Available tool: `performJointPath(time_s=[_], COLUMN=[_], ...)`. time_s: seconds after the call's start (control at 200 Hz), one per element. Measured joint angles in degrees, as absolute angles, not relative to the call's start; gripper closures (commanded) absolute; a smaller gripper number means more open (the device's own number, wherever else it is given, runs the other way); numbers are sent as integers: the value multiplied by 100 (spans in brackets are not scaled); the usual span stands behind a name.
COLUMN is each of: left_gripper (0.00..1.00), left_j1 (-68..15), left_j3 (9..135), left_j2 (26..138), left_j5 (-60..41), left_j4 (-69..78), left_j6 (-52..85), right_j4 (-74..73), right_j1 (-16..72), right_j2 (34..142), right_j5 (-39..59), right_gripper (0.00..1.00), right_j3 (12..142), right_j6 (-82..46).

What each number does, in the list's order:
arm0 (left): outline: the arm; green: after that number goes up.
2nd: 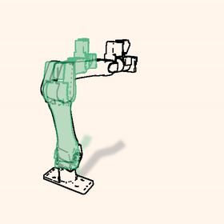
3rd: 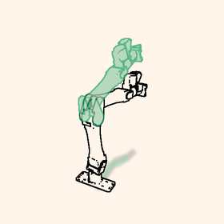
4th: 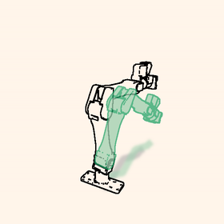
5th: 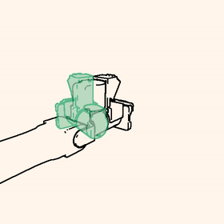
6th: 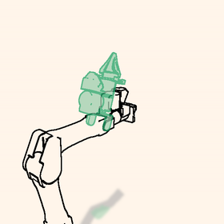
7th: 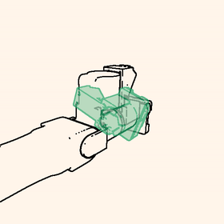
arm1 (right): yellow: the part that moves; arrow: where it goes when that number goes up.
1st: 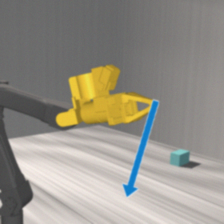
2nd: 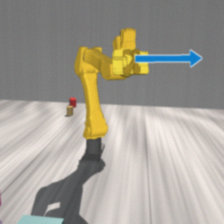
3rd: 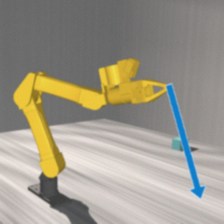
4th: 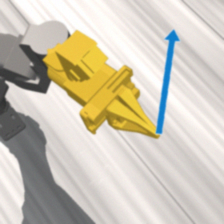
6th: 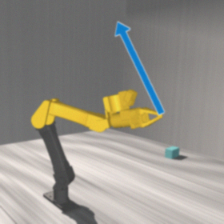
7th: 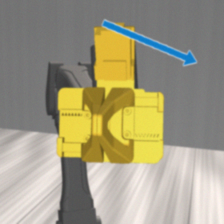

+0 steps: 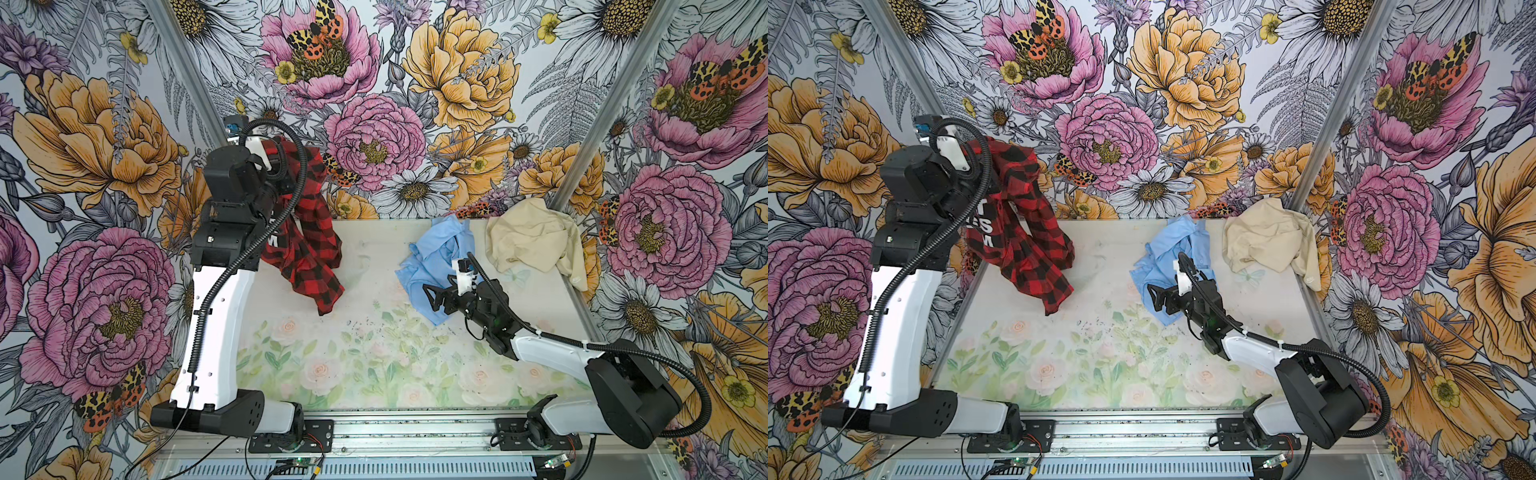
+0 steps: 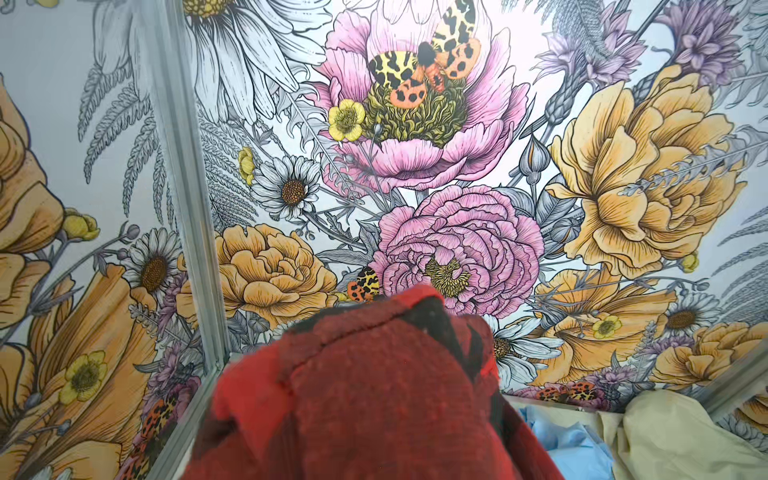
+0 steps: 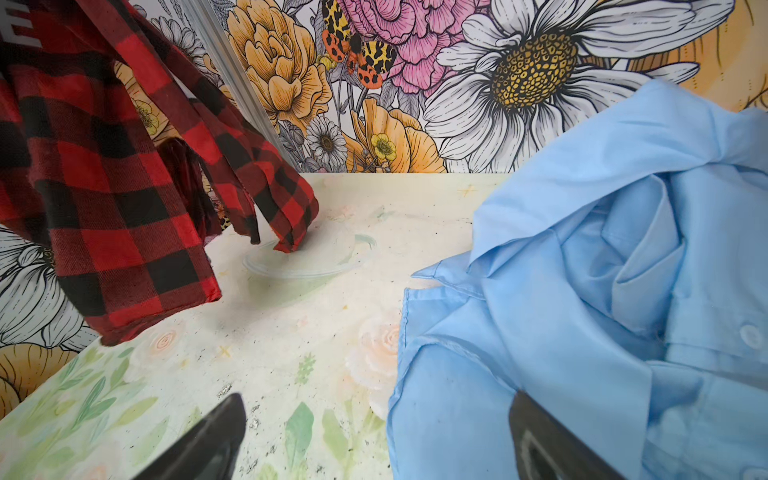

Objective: Pick out a specific cloth from the pile

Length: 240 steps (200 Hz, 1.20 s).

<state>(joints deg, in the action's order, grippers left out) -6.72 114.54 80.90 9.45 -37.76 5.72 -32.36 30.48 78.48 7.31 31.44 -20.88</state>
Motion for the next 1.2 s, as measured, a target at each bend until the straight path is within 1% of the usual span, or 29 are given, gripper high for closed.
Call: performJointPath(time_s=[0.215,0.4,0.601,0.766,0.876,0.966,1.066,1.126,1.201], left_gripper=[100,100,100,100,100,100,100,100,100], left_j1=[-617,-609,-615,-626,-631,-602,-351,-5,519], left_j3=[11679,11607,11568,11419,10947,10243,9314,8803,8274], left_j2=[8265,8534,9225,9679,9686,9502,9150,8908,8580], left_j5=[1306,1192,552,-814,-1577,-1855,-1894,-1789,-1398], left_j4=[-3972,-4010,-3999,-3953,-3852,-3704,-3627,-3612,-3603], left_j6=[279,128,86,161,375,530,770,930,1061], right_j4=[-3234,-3232,-3194,-3192,-3190,-3186,-3166,-3148,-3148], right_j1=[3048,3048,3048,3048,3048,3048,3048,3048,3048], right_j2=[7848,7848,7848,7848,7848,7848,7848,7848,7848], right_j5=[731,729,714,714,714,716,716,716,716], right_gripper=[1,2,2,1,1,1,2,1,1], right_j3=[3144,3144,3144,3144,3144,3144,3144,3144,3144], right_j6=[-2086,-2086,-2038,-2001,-2001,-2001,-2001,-2001,-2001])
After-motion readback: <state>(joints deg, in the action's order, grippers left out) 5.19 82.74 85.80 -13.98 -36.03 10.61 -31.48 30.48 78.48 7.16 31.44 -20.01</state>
